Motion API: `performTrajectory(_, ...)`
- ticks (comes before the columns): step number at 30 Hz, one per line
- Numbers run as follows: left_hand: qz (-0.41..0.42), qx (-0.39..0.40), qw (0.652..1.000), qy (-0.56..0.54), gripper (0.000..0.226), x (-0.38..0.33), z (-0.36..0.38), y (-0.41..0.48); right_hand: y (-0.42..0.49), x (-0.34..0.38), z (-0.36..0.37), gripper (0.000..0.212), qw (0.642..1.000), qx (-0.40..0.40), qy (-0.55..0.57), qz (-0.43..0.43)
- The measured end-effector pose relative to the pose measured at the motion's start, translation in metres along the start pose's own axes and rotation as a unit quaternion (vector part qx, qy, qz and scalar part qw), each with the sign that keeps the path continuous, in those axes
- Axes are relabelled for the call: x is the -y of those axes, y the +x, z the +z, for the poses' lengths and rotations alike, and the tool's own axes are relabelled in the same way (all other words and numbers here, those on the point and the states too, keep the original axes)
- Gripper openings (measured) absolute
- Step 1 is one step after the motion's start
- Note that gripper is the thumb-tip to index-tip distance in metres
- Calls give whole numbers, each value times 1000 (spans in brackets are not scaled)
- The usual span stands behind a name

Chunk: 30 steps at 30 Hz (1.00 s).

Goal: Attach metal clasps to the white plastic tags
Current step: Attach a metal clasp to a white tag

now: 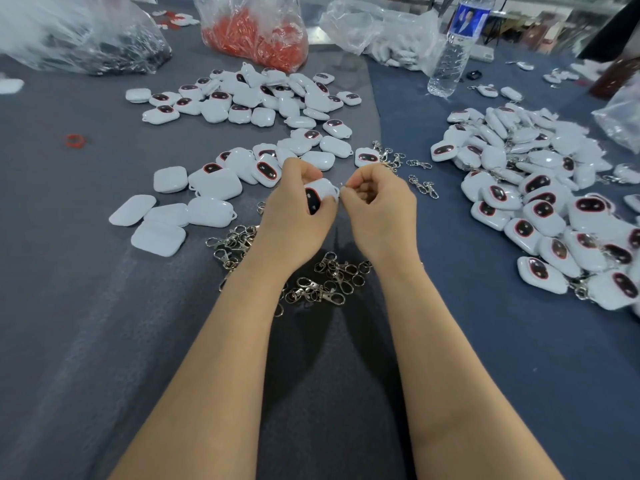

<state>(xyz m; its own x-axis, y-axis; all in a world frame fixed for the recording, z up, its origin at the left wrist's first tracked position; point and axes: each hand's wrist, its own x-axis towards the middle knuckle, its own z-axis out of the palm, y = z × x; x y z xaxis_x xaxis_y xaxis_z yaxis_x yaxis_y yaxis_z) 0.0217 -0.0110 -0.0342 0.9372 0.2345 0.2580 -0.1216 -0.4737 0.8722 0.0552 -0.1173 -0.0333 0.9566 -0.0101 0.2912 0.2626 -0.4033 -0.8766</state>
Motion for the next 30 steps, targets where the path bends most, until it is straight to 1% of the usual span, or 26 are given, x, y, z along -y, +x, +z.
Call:
performTrajectory(7, 18, -16, 1000, 14, 28, 5, 1, 2, -3, -1, 2, 13, 999, 16, -24, -30)
performTrajectory(11, 23, -19, 999, 19, 26, 5, 1, 2, -3, -3, 4, 13, 996, 34, -64, -57)
performTrajectory(15, 26, -23, 999, 29, 26, 4, 1, 2, -4, -4, 6, 18, 993, 35, -86, -79)
performTrajectory(17, 11, -33, 999, 0, 24, 2, 0, 3, -5, -2, 7, 17, 995, 24, -52, -82)
performTrajectory(19, -40, -55, 994, -89, 20, -1, -1, 6, -5, -1, 7, 12, 997, 22, -7, -71)
performTrajectory(20, -77, -64, 982, -159, 17, -3, -1, 7, -4, 0, 7, 12, 998, 28, 9, -60)
performTrajectory(21, -118, -68, 963, -231, 15, -5, -2, 8, -3, 0, 7, 11, 998, 37, 22, -50)
performTrajectory(24, -207, -48, 896, -389, 13, -10, -5, 10, -2, 4, 7, 9, 996, 34, 74, -37)
performTrajectory(27, -248, -21, 850, -465, 12, -8, -9, 11, -5, 7, 8, 12, 995, 17, 92, -35)
performTrajectory(30, -277, -14, 827, -488, 9, -7, -8, 11, -7, 9, 10, 12, 995, 5, 96, -28)
